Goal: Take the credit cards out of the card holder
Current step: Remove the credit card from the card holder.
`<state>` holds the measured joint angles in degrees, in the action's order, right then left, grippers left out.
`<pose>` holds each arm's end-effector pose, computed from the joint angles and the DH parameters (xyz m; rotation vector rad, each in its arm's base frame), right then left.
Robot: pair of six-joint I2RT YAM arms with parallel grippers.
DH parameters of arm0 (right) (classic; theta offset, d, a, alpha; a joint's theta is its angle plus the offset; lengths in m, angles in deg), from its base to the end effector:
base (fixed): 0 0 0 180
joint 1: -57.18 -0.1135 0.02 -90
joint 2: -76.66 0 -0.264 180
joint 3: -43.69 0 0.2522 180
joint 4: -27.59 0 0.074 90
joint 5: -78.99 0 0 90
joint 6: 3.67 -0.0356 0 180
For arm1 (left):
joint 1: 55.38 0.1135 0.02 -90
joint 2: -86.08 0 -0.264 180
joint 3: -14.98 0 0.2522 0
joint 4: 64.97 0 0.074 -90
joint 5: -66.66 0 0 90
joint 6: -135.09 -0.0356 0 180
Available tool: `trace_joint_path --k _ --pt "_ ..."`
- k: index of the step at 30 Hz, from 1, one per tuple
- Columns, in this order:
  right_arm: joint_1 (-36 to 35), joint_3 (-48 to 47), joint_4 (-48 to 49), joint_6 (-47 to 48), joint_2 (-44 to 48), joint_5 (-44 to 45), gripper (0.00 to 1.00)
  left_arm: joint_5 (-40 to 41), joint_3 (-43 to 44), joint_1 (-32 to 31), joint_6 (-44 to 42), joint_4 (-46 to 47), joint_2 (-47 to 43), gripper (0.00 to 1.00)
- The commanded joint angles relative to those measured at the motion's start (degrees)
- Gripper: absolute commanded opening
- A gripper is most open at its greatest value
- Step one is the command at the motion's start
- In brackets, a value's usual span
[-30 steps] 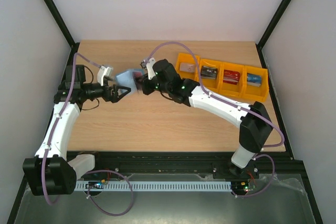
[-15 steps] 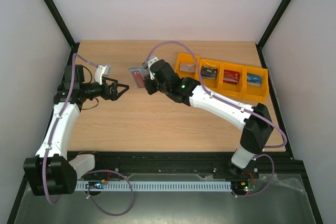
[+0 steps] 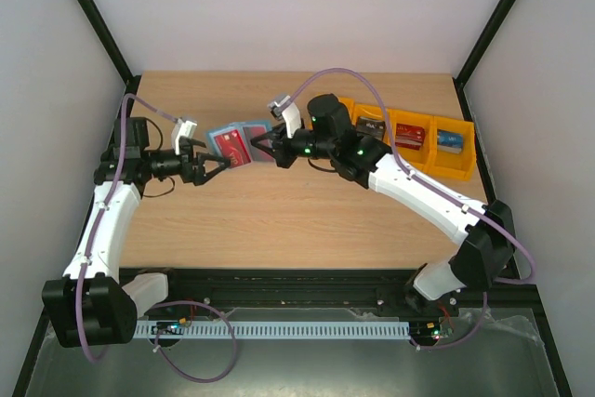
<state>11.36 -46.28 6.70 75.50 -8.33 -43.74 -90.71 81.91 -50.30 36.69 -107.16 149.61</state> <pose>0.2288 0.2631 0.3699 -0.9910 1.7170 1.1934 0.2245 -0.0130 0.3098 0.6563 1.8662 -1.1414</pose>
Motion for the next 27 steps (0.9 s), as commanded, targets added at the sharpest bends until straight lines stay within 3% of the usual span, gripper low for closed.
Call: trace_joint_path --k 1,3,5,6,9,10,14,15,16,17,19,23,25,27 --pt "-0.2 0.7 4.1 0.7 1.1 -7.5 0.02 -6.4 1.1 0.3 -4.9 -4.0 -0.8 1.00" --pt "-0.2 0.8 4.5 0.9 1.2 -8.7 0.02 -6.5 1.1 0.3 -5.1 -4.1 -0.8 0.97" --pt "0.0 1.1 4.8 1.3 1.6 -9.8 0.02 -6.7 1.1 0.3 -5.5 -4.3 -0.8 0.79" --pt "0.4 1.3 5.1 1.2 1.8 -10.5 0.02 -7.1 1.1 0.3 -5.8 -4.6 -0.8 0.66" --pt "1.3 2.6 6.7 0.3 2.5 -13.0 0.02 -7.9 1.5 0.3 -7.1 -5.6 -0.8 0.10" --pt "1.5 2.9 7.2 0.0 2.6 -13.5 0.02 -8.0 1.6 0.4 -7.5 -5.9 -0.8 0.03" --pt "1.9 3.0 6.8 -0.5 1.9 -13.3 0.02 -9.3 2.3 0.4 -9.6 -8.1 -0.9 0.02" --pt "2.1 3.1 6.7 -0.9 1.7 -12.2 0.05 -8.8 2.5 0.4 -9.2 -7.9 -0.9 0.02" --pt "2.6 3.1 6.3 -1.7 1.5 -9.5 0.15 -7.4 2.5 0.5 -7.7 -6.4 -0.9 0.02" --pt "3.1 3.0 5.6 -2.8 1.3 -5.7 0.28 -4.2 2.1 0.5 -3.7 -3.5 -1.0 0.02" --pt "4.2 2.3 2.5 -5.0 0.6 4.9 0.38 6.9 0.3 0.5 5.6 3.2 -1.1 0.02" --pt "4.3 -1.0 -4.6 -5.0 -1.2 20.6 0.39 34.9 -1.1 0.1 7.9 6.3 -0.7 0.02" --pt "3.6 -1.1 -5.4 -4.0 -1.1 23.6 0.39 42.7 -0.9 -0.2 7.2 6.5 -0.7 0.02" --pt "1.9 -0.4 -4.5 -2.0 -0.2 24.2 0.36 43.7 -0.6 -0.4 7.1 6.5 -0.8 0.02"
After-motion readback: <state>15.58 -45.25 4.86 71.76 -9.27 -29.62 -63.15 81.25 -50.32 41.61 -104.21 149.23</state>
